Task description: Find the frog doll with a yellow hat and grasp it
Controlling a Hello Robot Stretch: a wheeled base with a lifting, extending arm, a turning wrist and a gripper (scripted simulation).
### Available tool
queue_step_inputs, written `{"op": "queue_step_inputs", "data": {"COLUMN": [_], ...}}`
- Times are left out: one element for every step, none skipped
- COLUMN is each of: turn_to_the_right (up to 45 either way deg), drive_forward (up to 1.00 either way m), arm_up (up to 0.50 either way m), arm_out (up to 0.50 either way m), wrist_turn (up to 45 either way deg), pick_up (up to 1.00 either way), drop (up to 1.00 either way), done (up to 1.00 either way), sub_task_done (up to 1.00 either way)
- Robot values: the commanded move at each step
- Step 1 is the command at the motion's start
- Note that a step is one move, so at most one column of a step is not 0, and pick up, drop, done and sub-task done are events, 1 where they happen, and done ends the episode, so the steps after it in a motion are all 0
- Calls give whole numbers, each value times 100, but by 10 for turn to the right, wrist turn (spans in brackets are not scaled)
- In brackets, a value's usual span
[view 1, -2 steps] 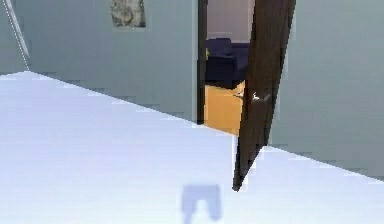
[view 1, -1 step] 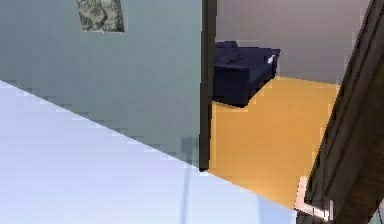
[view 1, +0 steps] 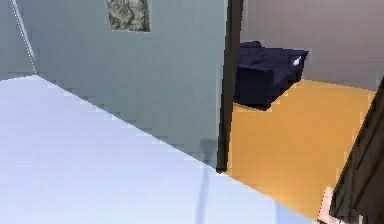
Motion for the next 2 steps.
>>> {"op": "queue_step_inputs", "data": {"turn_to_the_right": [0,450], "drive_forward": [55,0], "arm_up": [0,0], "arm_out": [0,0], "wrist_turn": [0,0], "pick_up": [0,0], "drop": [0,0], "done": [0,0], "sub_task_done": [0,0]}}
